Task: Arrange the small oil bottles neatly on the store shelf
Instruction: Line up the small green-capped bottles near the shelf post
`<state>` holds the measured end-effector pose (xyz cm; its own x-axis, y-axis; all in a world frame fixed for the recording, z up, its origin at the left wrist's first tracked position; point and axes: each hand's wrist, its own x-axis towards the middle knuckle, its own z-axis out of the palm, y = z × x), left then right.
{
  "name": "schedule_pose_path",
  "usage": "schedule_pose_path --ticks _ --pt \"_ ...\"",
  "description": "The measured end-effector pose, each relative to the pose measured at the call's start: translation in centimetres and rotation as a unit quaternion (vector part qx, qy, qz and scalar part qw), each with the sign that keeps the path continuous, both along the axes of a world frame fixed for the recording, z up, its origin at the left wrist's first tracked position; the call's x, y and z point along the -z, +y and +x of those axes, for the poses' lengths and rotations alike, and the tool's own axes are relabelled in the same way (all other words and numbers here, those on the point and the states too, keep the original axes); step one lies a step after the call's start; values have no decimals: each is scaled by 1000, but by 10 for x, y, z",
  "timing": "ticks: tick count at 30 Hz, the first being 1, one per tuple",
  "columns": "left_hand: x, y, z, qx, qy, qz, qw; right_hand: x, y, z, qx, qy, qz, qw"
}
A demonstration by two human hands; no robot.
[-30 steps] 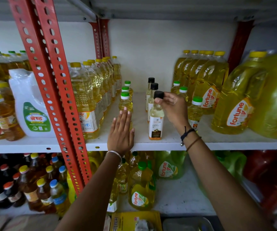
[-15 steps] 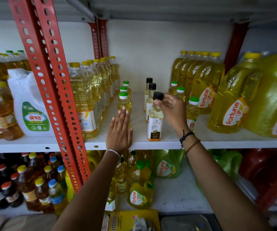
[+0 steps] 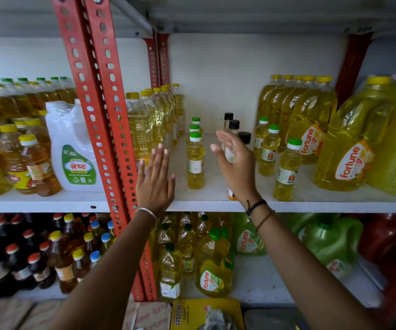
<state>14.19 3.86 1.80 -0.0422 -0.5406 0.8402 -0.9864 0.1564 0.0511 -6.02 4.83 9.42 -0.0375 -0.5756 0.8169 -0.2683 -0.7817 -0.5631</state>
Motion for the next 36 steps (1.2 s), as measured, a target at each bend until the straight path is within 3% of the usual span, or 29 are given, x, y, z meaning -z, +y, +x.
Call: schedule_pose_path --ticks 10,25,31,36 --pt "10 -12 25 -38 -60 -1 997 4 -51 50 -13 36 224 974" --pt "15 -18 26 -45 -64 -40 996 1 -68 60 51 -3 223 973" --pt "15 -19 27 -45 -67 -43 996 3 -64 49 -21 8 259 966" --pt "15 -19 27 -43 -67 -47 996 2 -58 48 -15 -2 247 969"
